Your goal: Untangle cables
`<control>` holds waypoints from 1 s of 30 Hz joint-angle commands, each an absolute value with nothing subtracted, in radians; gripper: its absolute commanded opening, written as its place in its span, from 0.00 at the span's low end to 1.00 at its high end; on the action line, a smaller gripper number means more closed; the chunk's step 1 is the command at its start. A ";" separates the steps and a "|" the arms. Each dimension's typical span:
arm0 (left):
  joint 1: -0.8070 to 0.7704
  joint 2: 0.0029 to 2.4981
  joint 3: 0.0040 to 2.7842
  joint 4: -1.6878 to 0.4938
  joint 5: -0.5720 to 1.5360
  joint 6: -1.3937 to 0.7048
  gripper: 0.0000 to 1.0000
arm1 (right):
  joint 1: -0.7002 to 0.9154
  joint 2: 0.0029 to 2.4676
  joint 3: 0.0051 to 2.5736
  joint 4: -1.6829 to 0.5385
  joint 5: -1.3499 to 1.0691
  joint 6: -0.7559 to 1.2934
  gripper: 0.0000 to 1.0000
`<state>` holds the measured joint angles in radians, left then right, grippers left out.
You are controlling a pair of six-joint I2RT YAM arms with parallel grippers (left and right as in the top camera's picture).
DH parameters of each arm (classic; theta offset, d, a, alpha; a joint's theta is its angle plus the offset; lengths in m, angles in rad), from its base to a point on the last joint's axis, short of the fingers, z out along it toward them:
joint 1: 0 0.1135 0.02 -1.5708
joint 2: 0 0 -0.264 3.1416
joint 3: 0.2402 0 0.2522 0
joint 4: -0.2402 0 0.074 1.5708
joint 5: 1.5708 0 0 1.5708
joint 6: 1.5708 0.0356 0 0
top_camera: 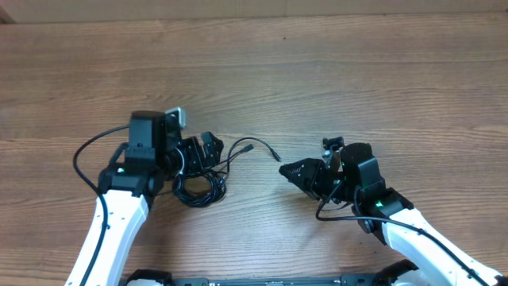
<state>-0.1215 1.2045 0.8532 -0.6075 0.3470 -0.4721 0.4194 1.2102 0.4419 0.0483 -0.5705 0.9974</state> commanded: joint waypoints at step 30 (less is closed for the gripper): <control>-0.118 1.414 0.884 -0.696 0.174 -1.573 0.62 | 0.420 1.213 0.443 -0.059 -0.540 0.989 0.44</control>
